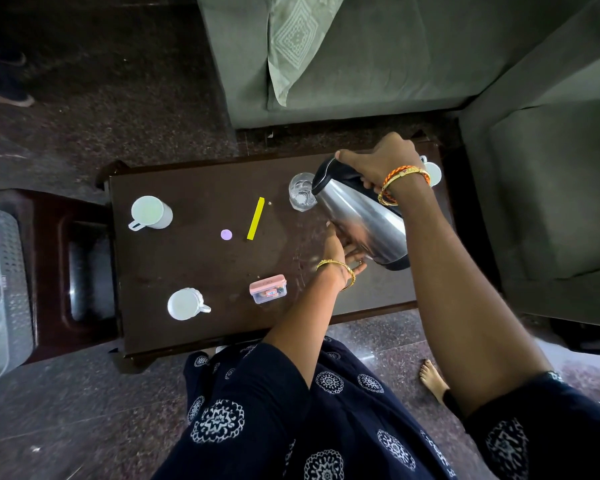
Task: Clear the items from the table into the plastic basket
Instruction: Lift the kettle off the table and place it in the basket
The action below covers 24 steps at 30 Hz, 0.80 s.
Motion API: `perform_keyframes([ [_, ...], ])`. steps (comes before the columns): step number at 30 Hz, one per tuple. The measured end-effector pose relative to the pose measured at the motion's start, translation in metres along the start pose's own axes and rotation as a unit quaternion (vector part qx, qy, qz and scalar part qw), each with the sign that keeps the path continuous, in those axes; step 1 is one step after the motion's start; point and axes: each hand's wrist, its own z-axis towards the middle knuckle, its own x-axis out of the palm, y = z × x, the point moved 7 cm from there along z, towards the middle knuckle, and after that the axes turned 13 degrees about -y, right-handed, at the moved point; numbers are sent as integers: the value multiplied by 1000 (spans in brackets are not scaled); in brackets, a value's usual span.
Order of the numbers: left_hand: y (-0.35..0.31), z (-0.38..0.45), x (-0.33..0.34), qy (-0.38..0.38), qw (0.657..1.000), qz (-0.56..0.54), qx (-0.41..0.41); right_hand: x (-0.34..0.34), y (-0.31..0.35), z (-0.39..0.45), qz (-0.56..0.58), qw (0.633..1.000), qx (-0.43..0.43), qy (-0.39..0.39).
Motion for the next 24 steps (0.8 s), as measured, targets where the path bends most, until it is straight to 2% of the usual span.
perform_keyframes([
  [24, 10, -14, 21, 50, 998, 26, 5, -20, 1, 14, -21, 1000, -11, -2],
])
